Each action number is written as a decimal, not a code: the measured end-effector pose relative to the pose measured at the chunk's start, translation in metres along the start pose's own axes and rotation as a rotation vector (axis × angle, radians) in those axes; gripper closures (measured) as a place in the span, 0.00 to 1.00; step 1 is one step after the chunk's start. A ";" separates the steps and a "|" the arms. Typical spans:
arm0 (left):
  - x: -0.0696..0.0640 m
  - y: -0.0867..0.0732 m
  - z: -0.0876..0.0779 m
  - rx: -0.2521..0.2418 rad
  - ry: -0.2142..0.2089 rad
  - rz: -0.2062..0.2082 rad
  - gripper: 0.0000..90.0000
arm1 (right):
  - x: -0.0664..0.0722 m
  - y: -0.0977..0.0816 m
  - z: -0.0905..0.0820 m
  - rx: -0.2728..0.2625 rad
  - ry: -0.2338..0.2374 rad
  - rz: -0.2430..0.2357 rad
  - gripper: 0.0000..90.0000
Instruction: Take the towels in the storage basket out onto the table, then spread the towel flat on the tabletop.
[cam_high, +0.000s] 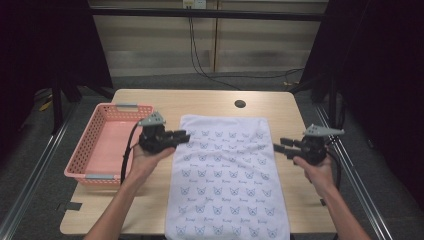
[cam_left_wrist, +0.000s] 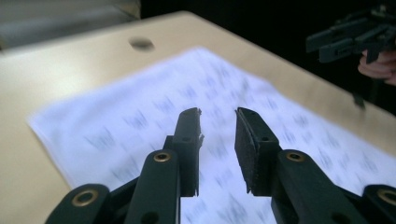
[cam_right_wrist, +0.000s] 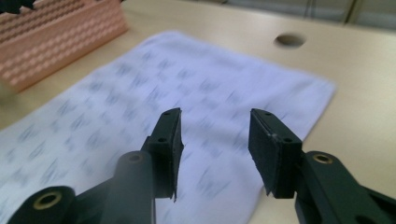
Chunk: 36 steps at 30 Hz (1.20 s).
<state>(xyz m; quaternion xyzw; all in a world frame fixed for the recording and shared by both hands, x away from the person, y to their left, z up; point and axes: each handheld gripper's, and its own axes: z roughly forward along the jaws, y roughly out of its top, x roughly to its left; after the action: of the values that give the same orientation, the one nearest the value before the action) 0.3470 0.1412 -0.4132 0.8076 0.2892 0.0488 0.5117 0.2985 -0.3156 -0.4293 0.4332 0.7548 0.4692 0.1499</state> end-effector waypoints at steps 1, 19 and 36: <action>-0.005 -0.010 0.002 0.024 -0.014 -0.001 0.79 | 0.006 -0.011 0.000 0.023 0.011 -0.008 0.58; -0.025 -0.090 0.031 0.285 0.003 0.034 0.87 | 0.041 -0.075 0.029 0.256 -0.033 -0.139 0.74; -0.062 -0.100 0.025 0.325 -0.081 0.036 0.98 | 0.050 -0.092 -0.010 0.349 0.061 -0.096 0.93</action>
<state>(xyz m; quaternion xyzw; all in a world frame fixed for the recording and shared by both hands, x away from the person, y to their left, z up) 0.2633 0.1203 -0.4974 0.8861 0.2578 -0.0223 0.3845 0.2160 -0.2984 -0.4920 0.4016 0.8487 0.3364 0.0718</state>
